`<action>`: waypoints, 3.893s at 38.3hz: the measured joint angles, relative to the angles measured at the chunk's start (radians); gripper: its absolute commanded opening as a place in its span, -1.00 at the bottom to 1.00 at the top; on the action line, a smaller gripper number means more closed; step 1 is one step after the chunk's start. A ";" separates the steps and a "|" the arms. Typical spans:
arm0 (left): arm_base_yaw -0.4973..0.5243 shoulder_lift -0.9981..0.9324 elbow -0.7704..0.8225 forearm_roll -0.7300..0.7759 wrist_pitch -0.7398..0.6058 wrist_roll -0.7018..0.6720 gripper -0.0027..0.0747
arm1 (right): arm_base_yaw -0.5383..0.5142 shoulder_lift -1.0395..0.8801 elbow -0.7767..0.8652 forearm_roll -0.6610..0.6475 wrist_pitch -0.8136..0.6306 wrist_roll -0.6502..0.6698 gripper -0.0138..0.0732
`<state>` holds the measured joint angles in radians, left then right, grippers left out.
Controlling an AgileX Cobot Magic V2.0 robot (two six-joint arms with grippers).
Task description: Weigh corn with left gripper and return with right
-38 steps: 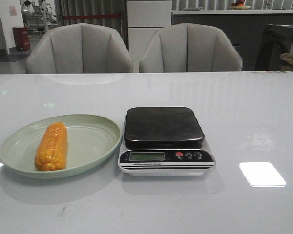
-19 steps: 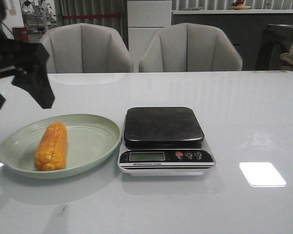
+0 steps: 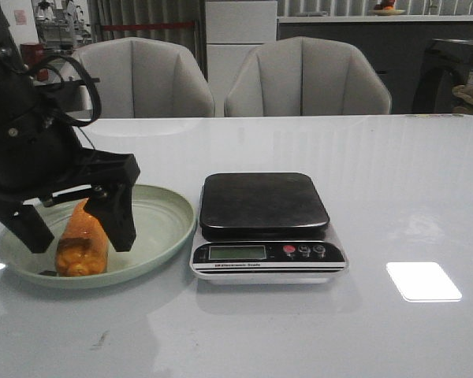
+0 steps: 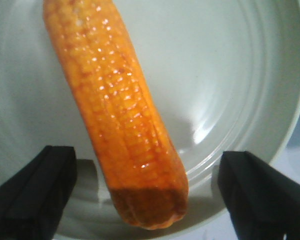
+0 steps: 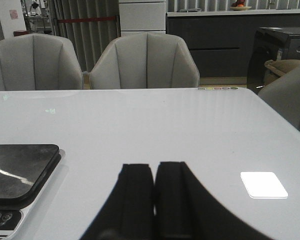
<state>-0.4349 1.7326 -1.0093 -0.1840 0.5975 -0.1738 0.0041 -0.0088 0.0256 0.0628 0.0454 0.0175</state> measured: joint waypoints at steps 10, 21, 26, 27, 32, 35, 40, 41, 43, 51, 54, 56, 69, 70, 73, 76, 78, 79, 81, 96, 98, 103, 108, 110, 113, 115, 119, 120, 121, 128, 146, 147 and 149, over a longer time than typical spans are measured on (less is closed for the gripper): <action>-0.024 0.050 -0.021 -0.028 0.006 0.000 -0.66 | 0.000 0.000 0.000 0.000 0.000 0.000 -0.33; -0.047 0.052 -0.230 -0.029 0.037 0.000 -0.61 | 0.000 0.000 0.000 0.000 0.000 0.000 -0.33; -0.092 0.065 -0.299 -0.030 0.025 0.000 -0.60 | 0.000 0.000 0.000 0.000 0.000 0.000 -0.33; -0.104 0.074 -0.309 -0.031 0.023 0.000 -0.60 | 0.000 0.000 0.000 0.000 0.000 0.000 -0.33; -0.160 0.129 -0.362 -0.033 0.023 0.000 -0.60 | 0.000 0.000 0.000 0.000 0.000 0.000 -0.33; -0.193 0.165 -0.394 -0.037 0.023 0.000 -0.60 | 0.000 0.000 0.000 0.000 0.000 0.000 -0.33; -0.246 0.220 -0.442 -0.049 0.022 0.000 -0.47 | 0.000 0.000 0.000 0.000 0.000 0.000 -0.33; -0.255 0.229 -0.450 -0.056 0.022 0.000 -0.38 | 0.000 0.000 0.000 0.000 0.000 0.000 -0.33; -0.267 0.247 -0.464 -0.066 0.022 0.002 -0.17 | 0.000 0.000 0.000 0.000 0.000 0.000 -0.33; -0.277 0.283 -0.485 -0.090 0.020 0.002 0.62 | 0.000 0.000 0.000 0.000 0.000 0.000 -0.33; -0.277 0.283 -0.485 -0.090 0.024 0.002 0.60 | 0.000 0.000 0.000 0.000 0.000 0.000 -0.33; -0.277 0.276 -0.485 -0.090 0.029 0.002 0.60 | 0.000 0.000 0.000 0.000 0.000 0.000 -0.33; -0.191 0.111 -0.460 -0.068 0.054 0.002 0.60 | 0.000 0.000 0.000 0.000 0.000 0.000 -0.33; -0.184 0.090 -0.454 -0.063 0.054 0.002 0.60 | 0.000 0.000 0.000 0.000 0.000 0.000 -0.33; -0.158 0.006 -0.409 -0.036 0.048 0.002 0.60 | 0.000 0.000 0.000 0.000 0.000 0.000 -0.33; -0.133 -0.088 -0.346 -0.015 0.040 0.002 0.60 | 0.000 0.000 0.000 0.000 0.000 0.000 -0.33; -0.119 -0.153 -0.299 -0.001 0.027 0.002 0.60 | 0.000 0.000 0.000 0.000 0.000 0.000 -0.33; -0.113 -0.181 -0.270 0.007 0.022 0.002 0.60 | 0.000 0.000 0.000 0.000 0.000 0.000 -0.33; -0.099 -0.260 -0.219 0.021 0.009 0.002 0.60 | 0.000 0.000 0.000 0.000 0.000 0.000 -0.33; -0.044 -0.858 0.155 0.137 -0.022 0.002 0.60 | 0.000 0.000 0.000 0.000 0.000 0.000 -0.33; -0.044 -0.940 0.208 0.142 -0.026 0.002 0.60 | 0.000 0.000 0.000 0.000 0.000 0.000 -0.33; -0.043 -1.159 0.321 0.162 -0.027 0.002 0.60 | 0.000 0.000 0.000 0.000 0.000 0.000 -0.33; -0.043 -1.338 0.418 0.199 -0.015 0.004 0.60 | 0.000 0.000 0.000 0.000 0.000 0.000 -0.33; -0.043 -1.396 0.445 0.206 -0.001 0.008 0.60 | 0.000 0.000 0.000 0.000 0.000 0.000 -0.33; -0.043 -1.490 0.479 0.210 0.030 0.032 0.55 | 0.000 0.000 0.000 0.000 0.000 0.000 -0.33; -0.043 -1.551 0.497 0.215 0.045 0.048 0.48 | 0.000 0.000 0.000 0.000 0.000 0.000 -0.33; -0.043 -1.677 0.529 0.217 0.073 0.086 0.27 | 0.000 0.000 0.000 0.000 0.000 0.000 -0.33; -0.043 -1.705 0.538 0.217 0.080 0.091 0.19 | 0.000 0.000 0.000 0.000 0.000 0.000 -0.33; -0.043 -1.722 0.545 0.217 0.082 0.095 0.11 | 0.000 0.000 0.000 0.000 0.000 0.000 -0.33; -0.043 -1.740 0.599 0.211 0.121 0.104 -0.62 | 0.000 0.000 0.002 0.000 -0.002 0.000 -0.33; -0.043 -1.740 0.603 0.207 0.111 0.104 -0.64 | 0.000 0.000 0.005 0.000 -0.161 0.004 -0.33; -0.043 -1.740 0.603 0.207 0.111 0.104 -0.64 | 0.000 0.000 -0.004 0.000 -0.161 0.008 -0.33; -0.043 -1.740 0.603 0.207 0.111 0.104 -0.64 | 0.000 0.002 -0.043 0.000 -0.136 0.010 -0.33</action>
<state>-0.4775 -0.0073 -0.4066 0.0232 0.7088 -0.0699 0.0041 -0.0067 -0.0173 0.0628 -0.0908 0.0279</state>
